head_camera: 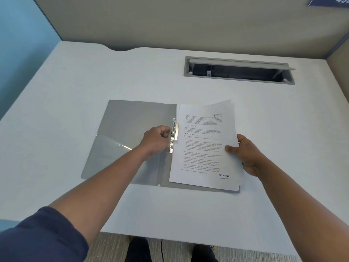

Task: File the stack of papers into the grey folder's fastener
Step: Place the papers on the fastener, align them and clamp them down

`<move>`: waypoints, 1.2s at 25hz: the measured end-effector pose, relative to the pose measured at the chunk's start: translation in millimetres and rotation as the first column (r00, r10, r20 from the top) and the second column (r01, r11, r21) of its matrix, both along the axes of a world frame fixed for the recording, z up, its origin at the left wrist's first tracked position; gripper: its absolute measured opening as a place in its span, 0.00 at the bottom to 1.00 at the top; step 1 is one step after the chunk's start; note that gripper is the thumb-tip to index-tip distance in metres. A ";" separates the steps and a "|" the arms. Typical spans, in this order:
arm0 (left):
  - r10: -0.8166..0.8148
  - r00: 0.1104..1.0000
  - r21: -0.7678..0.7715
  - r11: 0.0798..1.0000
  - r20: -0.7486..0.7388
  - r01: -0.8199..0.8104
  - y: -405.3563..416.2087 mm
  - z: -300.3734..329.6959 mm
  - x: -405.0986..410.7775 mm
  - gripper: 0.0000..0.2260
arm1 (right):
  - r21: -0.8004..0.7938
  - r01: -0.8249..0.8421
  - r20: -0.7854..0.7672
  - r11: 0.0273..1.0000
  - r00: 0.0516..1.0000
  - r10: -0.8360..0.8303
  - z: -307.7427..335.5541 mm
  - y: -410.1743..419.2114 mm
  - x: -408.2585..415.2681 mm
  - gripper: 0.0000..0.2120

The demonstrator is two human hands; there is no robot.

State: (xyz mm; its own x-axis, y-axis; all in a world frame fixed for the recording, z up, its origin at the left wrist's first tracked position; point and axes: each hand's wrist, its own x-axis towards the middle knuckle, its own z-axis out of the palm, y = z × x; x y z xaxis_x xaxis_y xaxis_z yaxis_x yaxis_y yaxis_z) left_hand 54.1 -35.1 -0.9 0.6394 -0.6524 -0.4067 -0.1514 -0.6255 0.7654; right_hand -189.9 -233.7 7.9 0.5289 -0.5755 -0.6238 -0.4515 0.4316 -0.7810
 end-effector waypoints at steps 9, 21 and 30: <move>0.001 1.000 0.084 0.996 -0.014 0.000 -10.8 1.5 9.7 0.19 | -0.050 -0.036 -0.063 0.998 0.997 0.033 1.1 -0.8 4.9 0.17; -0.043 0.986 0.062 0.998 0.162 0.034 -84.5 27.0 38.9 0.09 | -0.458 -0.175 -0.319 0.872 0.948 0.023 5.9 25.3 0.7 0.19; -0.152 0.940 0.179 0.979 0.305 0.100 -112.8 17.7 50.2 0.23 | -0.415 -0.053 -0.189 0.908 0.982 -0.029 0.6 52.9 -36.9 0.39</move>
State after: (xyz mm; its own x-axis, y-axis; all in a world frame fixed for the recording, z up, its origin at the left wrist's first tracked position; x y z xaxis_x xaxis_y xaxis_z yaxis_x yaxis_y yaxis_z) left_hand 104.3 -147.9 16.8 0.6681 -0.6799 -0.3021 -0.4548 -0.6946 0.5574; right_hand -226.8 -180.7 8.5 0.4347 -0.7986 -0.4163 -0.6096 0.0794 -0.7887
